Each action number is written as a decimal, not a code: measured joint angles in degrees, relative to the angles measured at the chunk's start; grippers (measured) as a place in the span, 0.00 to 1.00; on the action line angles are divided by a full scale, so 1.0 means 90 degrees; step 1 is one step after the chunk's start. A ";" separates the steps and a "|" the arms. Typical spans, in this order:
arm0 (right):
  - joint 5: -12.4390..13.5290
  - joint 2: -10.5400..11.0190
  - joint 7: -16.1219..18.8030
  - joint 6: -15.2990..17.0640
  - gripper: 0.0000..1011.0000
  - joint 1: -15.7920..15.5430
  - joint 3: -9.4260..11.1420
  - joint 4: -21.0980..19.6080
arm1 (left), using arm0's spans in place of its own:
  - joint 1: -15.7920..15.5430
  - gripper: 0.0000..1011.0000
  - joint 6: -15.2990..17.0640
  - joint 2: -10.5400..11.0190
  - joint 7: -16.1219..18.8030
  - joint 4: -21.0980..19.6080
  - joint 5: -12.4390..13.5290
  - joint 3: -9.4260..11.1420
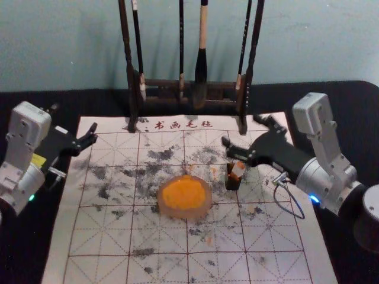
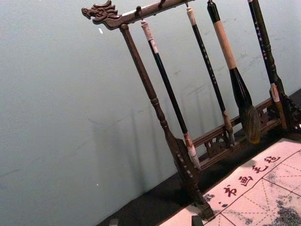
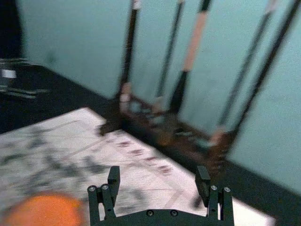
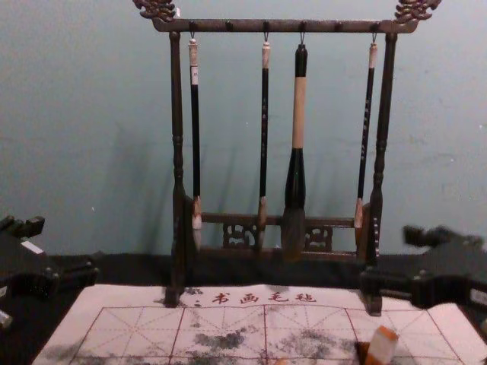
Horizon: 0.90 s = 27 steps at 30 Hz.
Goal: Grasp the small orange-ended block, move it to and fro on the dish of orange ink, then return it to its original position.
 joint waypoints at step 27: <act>-0.1797 -0.0495 -0.2115 -0.0950 0.99 -0.0637 0.0350 0.0689 | 0.0000 0.99 0.0000 0.0000 0.0000 0.0000 0.0000 0.0000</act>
